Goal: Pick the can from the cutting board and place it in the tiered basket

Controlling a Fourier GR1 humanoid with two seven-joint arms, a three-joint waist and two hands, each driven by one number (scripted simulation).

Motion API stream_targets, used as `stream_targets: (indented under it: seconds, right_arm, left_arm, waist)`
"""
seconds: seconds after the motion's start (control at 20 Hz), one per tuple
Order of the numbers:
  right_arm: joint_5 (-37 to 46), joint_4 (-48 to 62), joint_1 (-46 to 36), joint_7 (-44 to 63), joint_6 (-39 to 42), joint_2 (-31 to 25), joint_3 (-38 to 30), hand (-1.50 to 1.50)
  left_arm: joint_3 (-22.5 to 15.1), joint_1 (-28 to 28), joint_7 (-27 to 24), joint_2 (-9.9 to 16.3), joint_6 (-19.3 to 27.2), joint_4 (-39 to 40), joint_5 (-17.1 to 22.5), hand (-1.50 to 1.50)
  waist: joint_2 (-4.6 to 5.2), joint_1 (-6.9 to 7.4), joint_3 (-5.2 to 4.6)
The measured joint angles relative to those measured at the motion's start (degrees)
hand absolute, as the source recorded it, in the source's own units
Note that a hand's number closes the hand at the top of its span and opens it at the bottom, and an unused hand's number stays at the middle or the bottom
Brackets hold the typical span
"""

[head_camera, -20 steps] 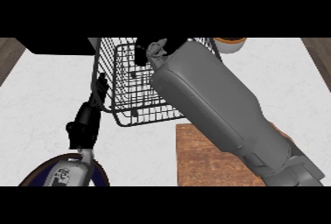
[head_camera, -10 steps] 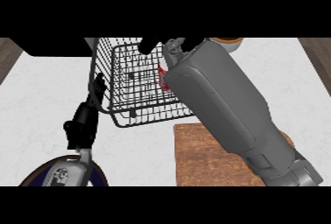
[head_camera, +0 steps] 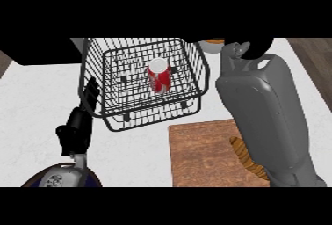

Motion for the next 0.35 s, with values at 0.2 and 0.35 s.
stream_targets:
  seconds: [0.2, 0.35]
  right_arm:
    - [-2.0, -13.5, 10.7, -0.7, 0.6, -0.9, -2.4, -1.50]
    - [-4.7, -24.5, 20.3, -1.6, 2.0, -1.8, -3.4, -1.50]
  left_arm:
    - [1.2, 1.1, -0.4, 0.8, -0.2, -0.3, 0.7, 0.00]
    - [2.1, 1.7, -0.8, 1.3, -0.6, -0.2, 1.3, 0.00]
  waist:
    - [-0.19, -1.21, 0.02]
    - [-0.25, -1.99, 0.02]
